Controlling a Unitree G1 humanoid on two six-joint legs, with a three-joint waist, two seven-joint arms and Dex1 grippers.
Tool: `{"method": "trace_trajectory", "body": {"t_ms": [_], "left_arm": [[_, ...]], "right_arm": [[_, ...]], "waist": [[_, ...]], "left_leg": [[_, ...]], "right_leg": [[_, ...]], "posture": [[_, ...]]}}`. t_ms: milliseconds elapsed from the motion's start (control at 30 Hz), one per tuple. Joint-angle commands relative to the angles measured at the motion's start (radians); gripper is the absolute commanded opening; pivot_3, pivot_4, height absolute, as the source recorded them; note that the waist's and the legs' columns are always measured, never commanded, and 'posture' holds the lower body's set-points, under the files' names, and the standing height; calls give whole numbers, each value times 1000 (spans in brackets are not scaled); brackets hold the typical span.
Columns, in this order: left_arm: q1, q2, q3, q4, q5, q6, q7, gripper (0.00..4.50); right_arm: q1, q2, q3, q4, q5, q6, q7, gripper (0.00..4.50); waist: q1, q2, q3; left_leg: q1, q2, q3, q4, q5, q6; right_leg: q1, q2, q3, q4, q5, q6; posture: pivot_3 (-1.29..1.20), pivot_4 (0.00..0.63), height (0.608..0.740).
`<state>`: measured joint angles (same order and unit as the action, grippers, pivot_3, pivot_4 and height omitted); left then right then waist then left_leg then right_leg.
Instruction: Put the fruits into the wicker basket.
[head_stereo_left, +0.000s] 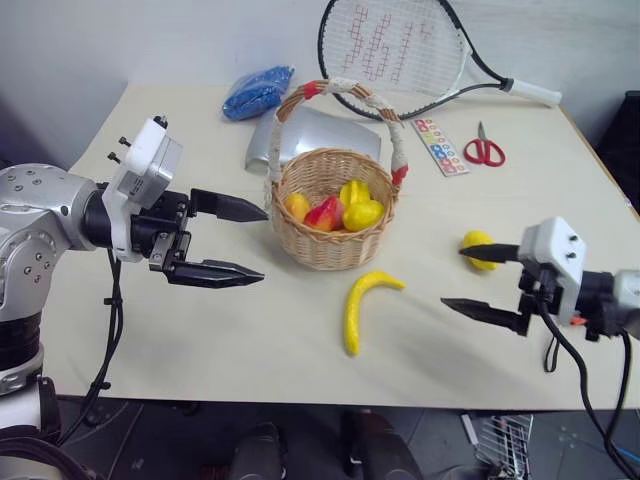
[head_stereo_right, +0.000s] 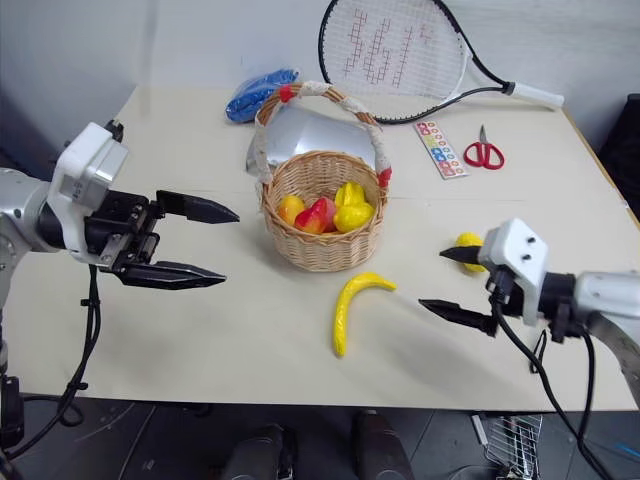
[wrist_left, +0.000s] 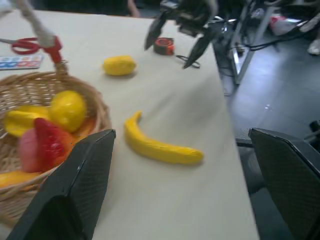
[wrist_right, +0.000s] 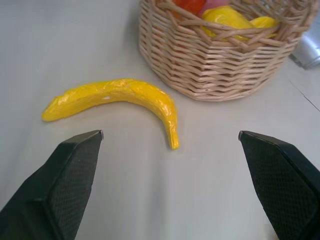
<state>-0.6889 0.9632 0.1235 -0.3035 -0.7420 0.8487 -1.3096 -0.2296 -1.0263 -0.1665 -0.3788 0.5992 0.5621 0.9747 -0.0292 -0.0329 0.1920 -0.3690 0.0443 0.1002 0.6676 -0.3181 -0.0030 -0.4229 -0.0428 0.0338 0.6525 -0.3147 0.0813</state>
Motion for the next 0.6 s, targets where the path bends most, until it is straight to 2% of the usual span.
{"method": "trace_trajectory", "body": {"t_ms": [33, 200, 367, 500, 600], "left_arm": [[-24, -13, -17, -7, 5, -40, 15, 4481], [-81, -41, -15, -1, -39, -15, 36, 4481], [-76, -32, -37, -10, -18, -29, 41, 4481], [-76, -34, -46, -7, -16, -37, 43, 4481], [-53, -16, -55, -18, -16, -38, 21, 4500]], "right_arm": [[-109, 58, 116, 80, -64, -18, 15, 4500], [-283, 195, 295, 265, -159, -2, 42, 4500], [-325, 241, 411, 392, -297, -64, 65, 4500], [-341, 295, 438, 480, -364, -137, 60, 4500], [-324, 331, 436, 503, -381, -166, 57, 3907]], "waist": [[0, 0, 0], [0, 0, 0], [0, 0, 0], [-2, 0, 0], [-6, 0, 0]], "left_leg": [[0, 0, 0, 0, 0, 0], [-7, 2, -1, 0, 4, -7], [-7, 2, 1, -1, 4, -7], [-7, 2, 2, 1, 3, -7], [-4, 2, 3, 2, 4, -7]], "right_leg": [[0, 0, 0, 1, 0, 0], [-7, 2, 0, 1, 0, -1], [-9, 1, 0, 1, -1, -1], [-8, 0, 0, 2, -1, -1], [-6, 1, 1, 5, -1, -1]], "posture": [[0, 150, 740], [0, 150, 740], [0, 150, 740], [0, 150, 740], [0, 150, 740]]}}
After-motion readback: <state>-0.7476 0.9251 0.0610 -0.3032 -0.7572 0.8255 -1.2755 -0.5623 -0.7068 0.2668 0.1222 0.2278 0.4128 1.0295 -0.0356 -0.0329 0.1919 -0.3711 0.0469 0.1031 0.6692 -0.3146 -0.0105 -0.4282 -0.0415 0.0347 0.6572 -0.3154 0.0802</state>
